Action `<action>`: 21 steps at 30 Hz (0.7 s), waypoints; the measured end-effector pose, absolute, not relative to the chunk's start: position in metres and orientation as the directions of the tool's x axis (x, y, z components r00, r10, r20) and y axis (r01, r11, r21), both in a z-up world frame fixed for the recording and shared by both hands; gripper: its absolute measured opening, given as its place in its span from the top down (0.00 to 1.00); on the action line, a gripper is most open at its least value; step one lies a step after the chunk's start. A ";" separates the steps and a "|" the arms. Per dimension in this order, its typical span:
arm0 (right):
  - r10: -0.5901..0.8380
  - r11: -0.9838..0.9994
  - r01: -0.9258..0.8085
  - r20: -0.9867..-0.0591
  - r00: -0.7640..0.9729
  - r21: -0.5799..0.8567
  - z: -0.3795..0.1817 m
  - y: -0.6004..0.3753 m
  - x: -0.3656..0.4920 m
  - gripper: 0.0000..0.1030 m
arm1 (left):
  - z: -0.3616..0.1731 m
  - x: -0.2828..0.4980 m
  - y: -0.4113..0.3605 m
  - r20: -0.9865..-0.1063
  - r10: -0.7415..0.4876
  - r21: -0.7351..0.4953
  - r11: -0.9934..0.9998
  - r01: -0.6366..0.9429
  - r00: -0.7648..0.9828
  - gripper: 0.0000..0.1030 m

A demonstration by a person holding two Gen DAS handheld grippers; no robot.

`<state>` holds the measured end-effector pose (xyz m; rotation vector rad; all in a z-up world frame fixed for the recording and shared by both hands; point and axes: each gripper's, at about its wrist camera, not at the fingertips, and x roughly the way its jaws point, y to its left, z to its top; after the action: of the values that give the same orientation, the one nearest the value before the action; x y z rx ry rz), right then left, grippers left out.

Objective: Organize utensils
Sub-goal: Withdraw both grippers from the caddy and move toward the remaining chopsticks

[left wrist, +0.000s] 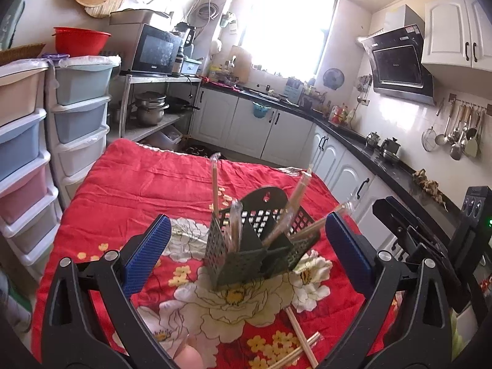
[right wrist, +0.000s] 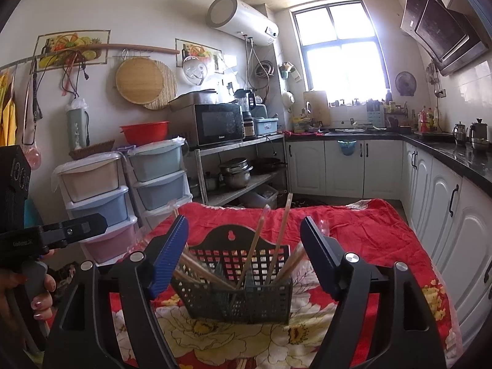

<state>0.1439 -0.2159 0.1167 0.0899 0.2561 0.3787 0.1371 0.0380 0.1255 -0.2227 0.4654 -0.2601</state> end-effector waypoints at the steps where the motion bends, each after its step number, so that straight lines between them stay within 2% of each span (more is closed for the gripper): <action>1: 0.379 0.925 -0.357 -0.235 0.895 0.134 0.115 -0.216 0.142 0.29 | 0.124 0.134 0.038 -0.413 -0.296 -0.268 0.943 0.196 0.861 0.10; 15: 0.382 0.924 -0.365 -0.290 0.877 0.115 0.099 -0.216 0.122 0.29 | 0.091 0.099 0.039 -0.445 -0.311 -0.297 0.936 0.189 0.840 0.10; 21: 0.380 0.924 -0.369 -0.330 0.864 0.097 0.085 -0.215 0.116 0.29 | 0.070 0.086 0.045 -0.487 -0.299 -0.305 0.939 0.161 0.820 0.10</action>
<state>0.1156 -0.2145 0.0855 0.0309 0.3517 0.3922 0.0862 0.0447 0.0696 -0.2562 0.5580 -0.2478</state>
